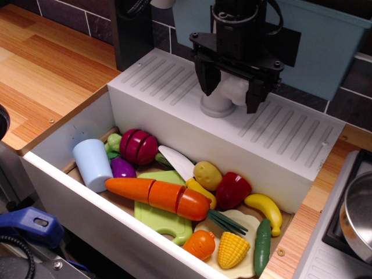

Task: Turn lever vertical to front

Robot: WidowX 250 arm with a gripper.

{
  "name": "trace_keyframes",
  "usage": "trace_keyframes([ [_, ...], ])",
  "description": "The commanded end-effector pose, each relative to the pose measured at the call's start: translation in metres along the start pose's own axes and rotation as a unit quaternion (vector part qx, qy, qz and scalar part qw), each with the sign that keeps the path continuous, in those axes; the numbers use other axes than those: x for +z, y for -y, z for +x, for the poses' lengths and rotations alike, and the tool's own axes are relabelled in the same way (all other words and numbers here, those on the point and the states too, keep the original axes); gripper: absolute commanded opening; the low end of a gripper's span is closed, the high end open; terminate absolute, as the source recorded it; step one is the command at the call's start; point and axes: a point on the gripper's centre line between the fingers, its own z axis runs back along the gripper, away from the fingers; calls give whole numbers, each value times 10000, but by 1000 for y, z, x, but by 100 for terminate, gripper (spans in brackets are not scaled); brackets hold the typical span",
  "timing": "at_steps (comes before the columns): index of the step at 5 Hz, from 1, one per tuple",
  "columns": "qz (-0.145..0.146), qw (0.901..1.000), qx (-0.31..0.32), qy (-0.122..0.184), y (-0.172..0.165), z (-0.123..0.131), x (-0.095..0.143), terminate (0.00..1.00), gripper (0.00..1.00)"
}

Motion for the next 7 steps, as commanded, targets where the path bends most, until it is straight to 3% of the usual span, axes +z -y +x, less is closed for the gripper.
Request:
trace_keyframes([
  [1,0,10000,0,0,0,0,0,0,100],
  [3,107,9983,-65,571,3,24,1,0,100],
  [7,174,9959,-408,791,1,69,13,0,100],
])
